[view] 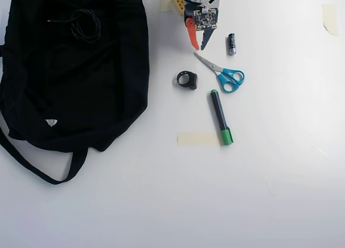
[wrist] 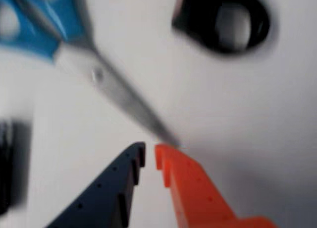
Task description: Put the cable into the black bag
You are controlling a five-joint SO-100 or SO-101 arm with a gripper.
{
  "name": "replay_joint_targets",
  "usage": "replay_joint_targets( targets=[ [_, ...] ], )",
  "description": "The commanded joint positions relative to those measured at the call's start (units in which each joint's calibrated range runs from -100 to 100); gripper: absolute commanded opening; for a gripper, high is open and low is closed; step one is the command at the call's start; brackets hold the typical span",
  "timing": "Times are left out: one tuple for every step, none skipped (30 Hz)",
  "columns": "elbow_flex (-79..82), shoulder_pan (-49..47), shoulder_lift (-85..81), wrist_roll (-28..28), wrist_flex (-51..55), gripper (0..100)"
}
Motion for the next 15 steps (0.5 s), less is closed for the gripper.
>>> replay_joint_targets(
  targets=[
    [2.3,1.7,-0.9,-0.1,2.2,2],
    [3.4,1.8,-0.9,-0.3,1.9,2],
    [4.4,1.5,-0.9,-0.3,1.7,2],
    [5.1,1.3,-0.9,-0.4,1.4,2],
    [5.9,1.3,-0.9,-0.4,1.0,2],
    [6.7,1.3,-0.9,-0.4,0.9,2],
    [6.7,1.3,-0.9,-0.4,0.6,2],
    [6.7,1.3,-0.9,-0.5,0.6,2],
    [6.7,1.3,-0.9,-0.5,0.6,2],
    [6.7,1.4,-0.9,-0.5,0.6,2],
    [6.7,1.6,-0.9,-0.5,0.6,2],
    [6.7,1.9,-0.9,-0.5,0.6,2],
    [6.7,1.9,-0.9,-0.5,0.6,2],
    [6.7,1.9,-0.8,-0.5,0.6,2],
    [6.7,1.9,-0.8,-0.5,0.6,2]
  ],
)
